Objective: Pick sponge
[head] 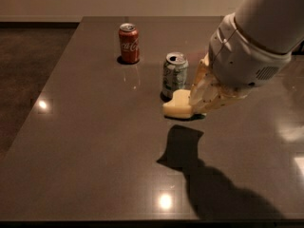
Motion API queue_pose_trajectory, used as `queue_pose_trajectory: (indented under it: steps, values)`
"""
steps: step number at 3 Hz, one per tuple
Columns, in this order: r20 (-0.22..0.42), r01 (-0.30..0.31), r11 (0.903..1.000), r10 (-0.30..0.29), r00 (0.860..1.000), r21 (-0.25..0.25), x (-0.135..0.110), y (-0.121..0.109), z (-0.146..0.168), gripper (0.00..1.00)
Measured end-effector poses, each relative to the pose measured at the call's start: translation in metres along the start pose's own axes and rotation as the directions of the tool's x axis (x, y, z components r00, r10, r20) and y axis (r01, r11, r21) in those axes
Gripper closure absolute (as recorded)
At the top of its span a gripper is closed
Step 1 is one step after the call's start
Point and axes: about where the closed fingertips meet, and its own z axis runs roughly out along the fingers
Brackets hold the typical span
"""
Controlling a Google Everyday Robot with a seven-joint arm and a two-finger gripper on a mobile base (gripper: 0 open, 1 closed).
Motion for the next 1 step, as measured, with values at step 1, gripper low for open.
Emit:
queue_pose_trajectory:
  steps: [1]
  values:
    - [0.000,0.000,1.0000,0.000,1.000,0.000,0.0000,0.0000,0.0000,1.00]
